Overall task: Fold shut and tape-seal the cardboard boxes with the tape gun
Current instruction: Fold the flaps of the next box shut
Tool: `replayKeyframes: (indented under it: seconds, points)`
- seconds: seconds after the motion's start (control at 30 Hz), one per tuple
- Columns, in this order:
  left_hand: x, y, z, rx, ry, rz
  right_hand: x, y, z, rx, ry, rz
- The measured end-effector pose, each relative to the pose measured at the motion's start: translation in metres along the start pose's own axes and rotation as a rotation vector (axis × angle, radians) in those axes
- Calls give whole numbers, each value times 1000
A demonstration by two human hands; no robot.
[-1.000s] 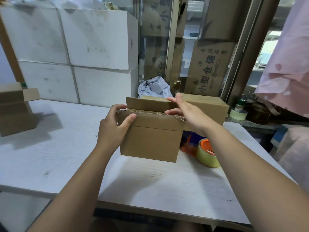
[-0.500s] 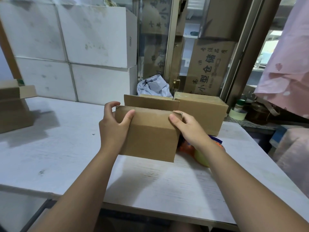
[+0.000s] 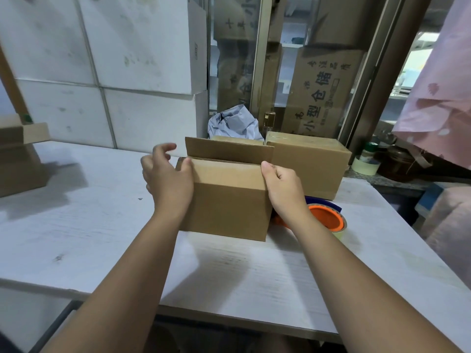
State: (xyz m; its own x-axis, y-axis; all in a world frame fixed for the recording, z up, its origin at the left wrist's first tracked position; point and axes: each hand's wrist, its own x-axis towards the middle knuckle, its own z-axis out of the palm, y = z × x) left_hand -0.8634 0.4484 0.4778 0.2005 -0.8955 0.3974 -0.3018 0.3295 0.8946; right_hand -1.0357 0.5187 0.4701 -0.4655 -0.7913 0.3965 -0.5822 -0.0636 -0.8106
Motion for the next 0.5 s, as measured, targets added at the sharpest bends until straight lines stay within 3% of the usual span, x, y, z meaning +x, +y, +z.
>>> replayKeyframes:
  seconds: [0.1, 0.23, 0.37, 0.5]
  points:
    - [0, 18, 2, 394, -52, 287, 1, 5, 2, -6, -11, -3]
    - [-8, 42, 29, 660, -334, 539, 2, 6, 4, 53, 51, -90]
    - [-7, 39, 50, 716, -517, 519, 4, 10, 0, 83, 88, -80]
    - [-9, 35, 49, 768, -441, 565, -3, 16, -6, 228, 66, -13]
